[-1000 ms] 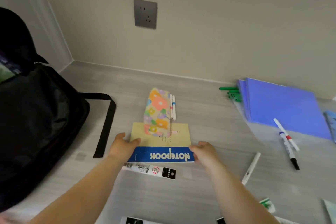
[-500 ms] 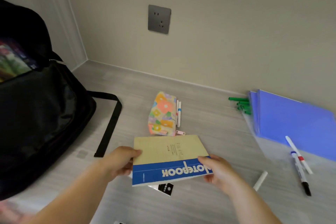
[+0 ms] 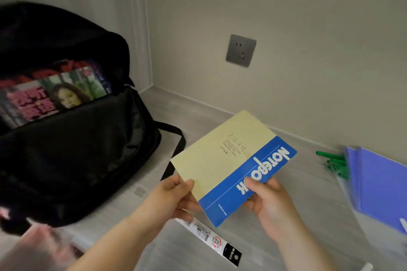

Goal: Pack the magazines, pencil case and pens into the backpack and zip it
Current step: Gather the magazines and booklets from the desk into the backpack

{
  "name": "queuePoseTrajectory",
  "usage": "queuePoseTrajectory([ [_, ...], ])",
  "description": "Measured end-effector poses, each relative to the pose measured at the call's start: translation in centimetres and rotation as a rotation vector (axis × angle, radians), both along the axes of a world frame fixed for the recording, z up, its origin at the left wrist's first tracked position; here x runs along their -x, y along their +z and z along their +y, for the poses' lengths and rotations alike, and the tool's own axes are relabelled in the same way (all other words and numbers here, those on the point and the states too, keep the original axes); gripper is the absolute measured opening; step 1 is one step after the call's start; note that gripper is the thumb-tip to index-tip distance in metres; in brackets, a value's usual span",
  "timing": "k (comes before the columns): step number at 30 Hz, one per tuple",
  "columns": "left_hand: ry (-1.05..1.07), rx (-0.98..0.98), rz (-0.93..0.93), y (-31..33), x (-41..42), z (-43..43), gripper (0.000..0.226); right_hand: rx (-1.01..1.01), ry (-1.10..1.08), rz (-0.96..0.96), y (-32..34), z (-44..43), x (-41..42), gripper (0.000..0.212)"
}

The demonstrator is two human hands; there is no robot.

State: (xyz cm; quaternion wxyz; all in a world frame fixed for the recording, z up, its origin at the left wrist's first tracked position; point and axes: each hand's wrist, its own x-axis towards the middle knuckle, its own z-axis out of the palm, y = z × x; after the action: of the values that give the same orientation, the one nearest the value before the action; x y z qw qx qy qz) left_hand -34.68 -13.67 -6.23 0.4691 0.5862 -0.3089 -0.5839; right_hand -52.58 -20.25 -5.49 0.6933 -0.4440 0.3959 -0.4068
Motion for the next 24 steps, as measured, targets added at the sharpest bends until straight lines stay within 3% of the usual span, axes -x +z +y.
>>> queuePoseTrajectory([
  [2, -0.017, 0.010, -0.367, 1.2, -2.8, 1.1, 0.029, 0.060, 0.002, 0.039, 1.3, -0.8, -1.8, 0.026],
  [5, 0.190, 0.073, -1.217, 3.0, -8.7, 2.7, 0.024, 0.162, -0.019, 0.185, 3.4, -2.3, -5.0, 0.016],
  [8, 0.481, 0.275, -1.565, 4.3, -15.3, 3.7, 0.014, 0.415, 0.026, 0.349, 5.9, -3.7, -9.8, 0.027],
  [12, 0.391, -0.049, -1.650, 3.8, -21.8, 3.8, 0.048, 0.728, 0.159, 0.416, 10.1, -5.1, -17.7, 0.039],
  [15, 0.265, -0.175, -1.682, 3.1, -24.2, 4.0, 0.053, 0.850, 0.188, 0.408, 12.2, -6.6, -23.5, 0.030],
  [17, 0.248, -0.143, -1.712, 2.9, -24.8, 4.1, 0.043, 0.917, 0.221, 0.501, 13.3, -7.5, -27.0, 0.023],
  [20, 0.189, -0.004, -1.672, 2.7, -24.8, 4.8, 0.022, 1.151, 0.414, 0.794, 14.2, -8.1, -31.2, 0.021],
  [24, 0.129, 0.177, -1.708, 2.7, -25.5, 5.4, 0.035, 1.524, 0.608, 1.305, 12.9, -7.3, -36.0, 0.030],
])
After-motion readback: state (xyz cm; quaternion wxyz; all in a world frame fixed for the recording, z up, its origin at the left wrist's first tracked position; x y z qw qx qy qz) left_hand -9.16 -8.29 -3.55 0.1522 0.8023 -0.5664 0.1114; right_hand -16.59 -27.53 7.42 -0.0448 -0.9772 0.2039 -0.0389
